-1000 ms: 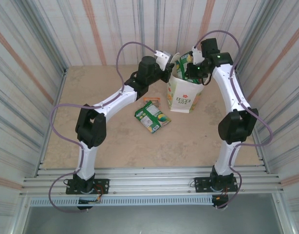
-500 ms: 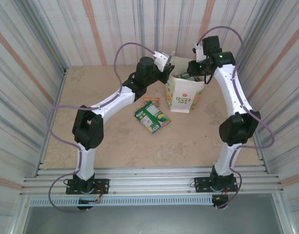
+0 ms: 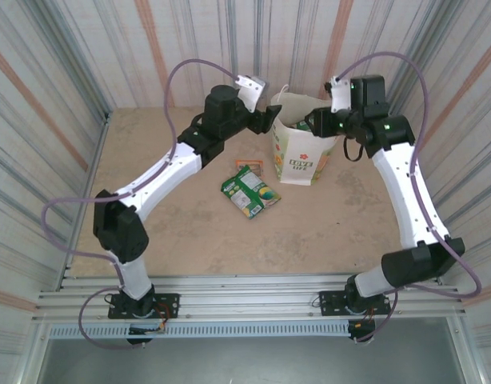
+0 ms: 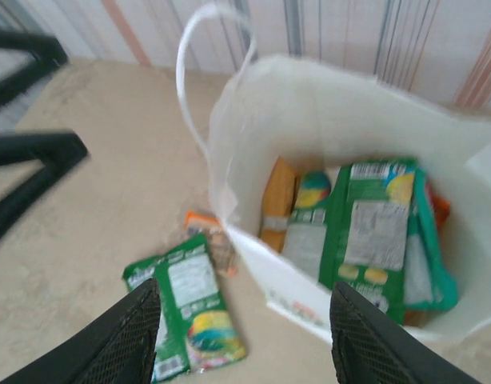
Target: Place the snacks into the paper bag
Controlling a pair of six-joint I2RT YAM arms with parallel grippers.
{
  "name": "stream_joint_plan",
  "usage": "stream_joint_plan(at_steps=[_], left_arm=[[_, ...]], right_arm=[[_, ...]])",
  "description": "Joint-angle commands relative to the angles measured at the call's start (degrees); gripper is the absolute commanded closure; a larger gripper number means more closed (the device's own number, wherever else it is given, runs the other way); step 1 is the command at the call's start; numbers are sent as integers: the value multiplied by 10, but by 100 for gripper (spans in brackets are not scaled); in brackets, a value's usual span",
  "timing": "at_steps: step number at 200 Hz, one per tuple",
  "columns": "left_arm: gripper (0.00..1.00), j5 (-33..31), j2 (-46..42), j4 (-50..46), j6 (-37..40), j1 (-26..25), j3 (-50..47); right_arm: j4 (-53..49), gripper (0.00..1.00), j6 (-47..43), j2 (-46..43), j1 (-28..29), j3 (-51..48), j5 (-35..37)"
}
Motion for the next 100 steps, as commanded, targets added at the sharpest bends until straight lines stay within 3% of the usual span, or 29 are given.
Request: stream_joint_plan(at_steps=[1,49,100], left_arm=[[21,-12,-51,-69,-13,5,-30],[26,65,-148,-89,-137,48,-175],[29,116,-193,-44,-264,108,-345]], right_arm=[[46,44,44,-62,10,-72,-43],[114,46,70,-187,52,-245,-64],[175,47,144,-219,113,-393,-28]])
